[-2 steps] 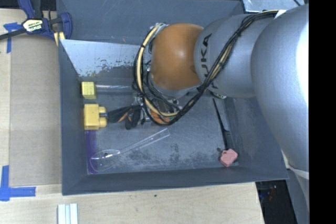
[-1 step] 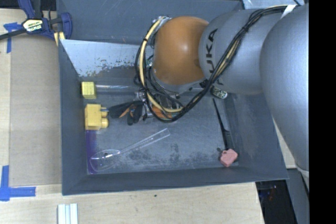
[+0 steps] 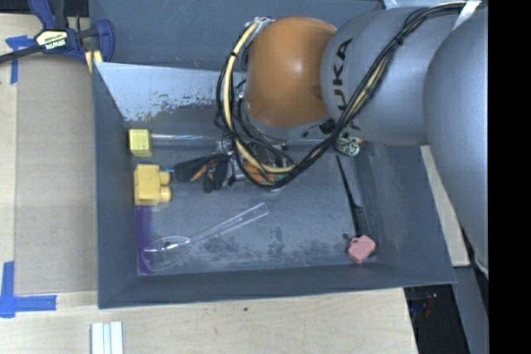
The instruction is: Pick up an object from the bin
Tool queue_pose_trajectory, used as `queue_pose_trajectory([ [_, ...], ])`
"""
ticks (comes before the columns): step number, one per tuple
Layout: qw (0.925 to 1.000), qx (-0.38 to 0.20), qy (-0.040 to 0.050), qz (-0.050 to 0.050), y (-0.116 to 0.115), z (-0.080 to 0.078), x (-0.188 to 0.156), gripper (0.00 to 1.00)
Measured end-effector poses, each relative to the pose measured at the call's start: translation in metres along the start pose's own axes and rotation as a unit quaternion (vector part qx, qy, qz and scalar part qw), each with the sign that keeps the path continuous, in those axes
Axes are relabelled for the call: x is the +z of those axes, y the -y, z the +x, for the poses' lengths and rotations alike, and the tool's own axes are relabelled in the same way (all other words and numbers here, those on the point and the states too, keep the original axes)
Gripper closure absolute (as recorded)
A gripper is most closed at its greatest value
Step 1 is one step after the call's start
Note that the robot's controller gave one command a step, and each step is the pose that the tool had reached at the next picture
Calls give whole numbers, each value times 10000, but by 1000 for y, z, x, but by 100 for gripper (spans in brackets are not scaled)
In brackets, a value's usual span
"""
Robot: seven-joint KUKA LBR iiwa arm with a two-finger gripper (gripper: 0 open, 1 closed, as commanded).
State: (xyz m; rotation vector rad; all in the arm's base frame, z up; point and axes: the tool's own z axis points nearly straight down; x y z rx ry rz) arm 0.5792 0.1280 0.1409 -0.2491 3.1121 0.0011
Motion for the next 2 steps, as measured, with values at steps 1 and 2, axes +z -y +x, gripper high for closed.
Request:
queue_pose_trajectory([
  [1,10000,2,17,-1,0,-1,-18,100],
  [2,10000,5,33,-2,0,-2,-28,100],
])
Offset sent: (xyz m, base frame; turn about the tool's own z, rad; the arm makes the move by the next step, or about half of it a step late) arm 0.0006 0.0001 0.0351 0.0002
